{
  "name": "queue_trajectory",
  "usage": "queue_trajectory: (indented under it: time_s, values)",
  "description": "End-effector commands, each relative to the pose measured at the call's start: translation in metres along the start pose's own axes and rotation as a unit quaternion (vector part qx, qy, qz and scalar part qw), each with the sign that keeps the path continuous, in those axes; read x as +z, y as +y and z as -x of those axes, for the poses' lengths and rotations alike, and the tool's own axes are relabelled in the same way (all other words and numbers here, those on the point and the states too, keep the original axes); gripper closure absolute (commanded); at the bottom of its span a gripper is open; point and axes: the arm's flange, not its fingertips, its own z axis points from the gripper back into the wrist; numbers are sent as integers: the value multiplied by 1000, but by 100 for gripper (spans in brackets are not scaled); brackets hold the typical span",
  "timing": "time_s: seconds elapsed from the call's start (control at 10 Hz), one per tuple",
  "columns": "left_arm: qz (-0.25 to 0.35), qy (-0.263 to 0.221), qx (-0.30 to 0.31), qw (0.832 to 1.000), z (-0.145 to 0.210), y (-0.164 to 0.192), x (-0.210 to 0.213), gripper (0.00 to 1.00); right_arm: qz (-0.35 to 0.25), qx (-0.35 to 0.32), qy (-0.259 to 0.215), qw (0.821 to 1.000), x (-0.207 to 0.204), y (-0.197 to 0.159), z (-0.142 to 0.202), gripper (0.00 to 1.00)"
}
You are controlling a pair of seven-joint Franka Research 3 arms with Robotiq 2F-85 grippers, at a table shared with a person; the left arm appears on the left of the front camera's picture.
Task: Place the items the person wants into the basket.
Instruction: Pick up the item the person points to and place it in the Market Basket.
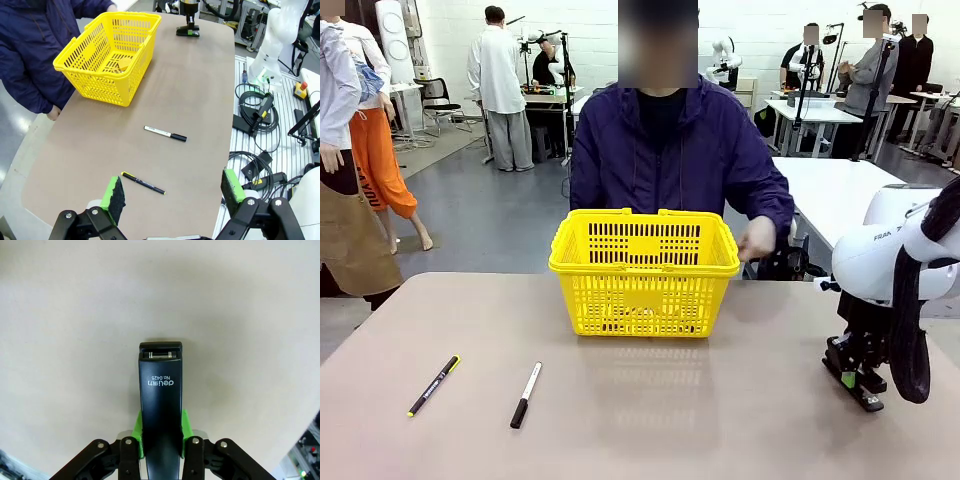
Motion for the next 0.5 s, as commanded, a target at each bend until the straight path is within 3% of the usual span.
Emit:
queue_trajectory:
  time_s: [0.0, 0.4]
  values:
    - [2, -9, -4, 1000, -1, 0, 2, 0, 26, -32, -35, 999, 63, 27, 34, 89]
    - [2, -9, -4, 1000, -1, 0, 2, 0, 43, -93, -93, 990, 204, 76, 59, 89]
